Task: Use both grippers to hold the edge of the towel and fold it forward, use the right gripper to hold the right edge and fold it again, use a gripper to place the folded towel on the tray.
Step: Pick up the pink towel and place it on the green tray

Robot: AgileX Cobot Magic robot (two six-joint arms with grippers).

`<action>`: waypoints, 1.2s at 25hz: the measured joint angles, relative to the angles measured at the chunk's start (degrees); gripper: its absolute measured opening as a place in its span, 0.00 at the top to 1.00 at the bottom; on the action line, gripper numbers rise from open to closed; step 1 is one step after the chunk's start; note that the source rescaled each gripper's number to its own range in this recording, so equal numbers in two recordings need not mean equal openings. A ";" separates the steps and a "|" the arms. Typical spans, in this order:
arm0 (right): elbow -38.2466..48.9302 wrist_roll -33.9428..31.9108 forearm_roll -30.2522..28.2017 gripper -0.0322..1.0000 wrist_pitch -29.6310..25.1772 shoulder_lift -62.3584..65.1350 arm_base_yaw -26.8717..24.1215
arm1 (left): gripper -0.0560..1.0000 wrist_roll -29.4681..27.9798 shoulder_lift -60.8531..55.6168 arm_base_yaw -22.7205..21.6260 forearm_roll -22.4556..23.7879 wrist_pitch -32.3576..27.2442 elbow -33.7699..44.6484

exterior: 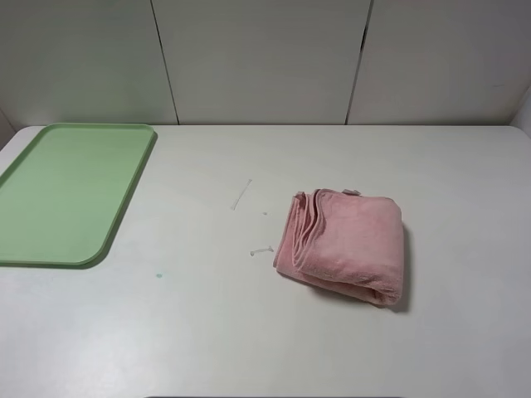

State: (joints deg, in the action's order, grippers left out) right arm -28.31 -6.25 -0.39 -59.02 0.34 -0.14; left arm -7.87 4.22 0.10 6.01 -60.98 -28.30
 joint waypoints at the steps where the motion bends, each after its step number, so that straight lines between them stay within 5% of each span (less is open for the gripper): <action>1: 0.00 0.00 0.00 0.00 0.00 0.00 0.00 | 0.02 0.00 0.00 0.00 0.00 0.00 0.00; 24: 0.00 0.00 0.39 0.00 0.00 0.00 0.00 | 0.02 0.06 0.00 0.00 0.00 0.84 -0.40; 30: 0.00 0.00 0.39 0.00 0.00 0.00 0.00 | 0.03 4.20 0.00 0.00 0.00 0.91 -1.74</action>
State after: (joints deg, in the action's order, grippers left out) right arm -28.31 -6.25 0.00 -59.02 0.34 -0.14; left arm -3.67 4.22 0.10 6.01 -60.06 -30.05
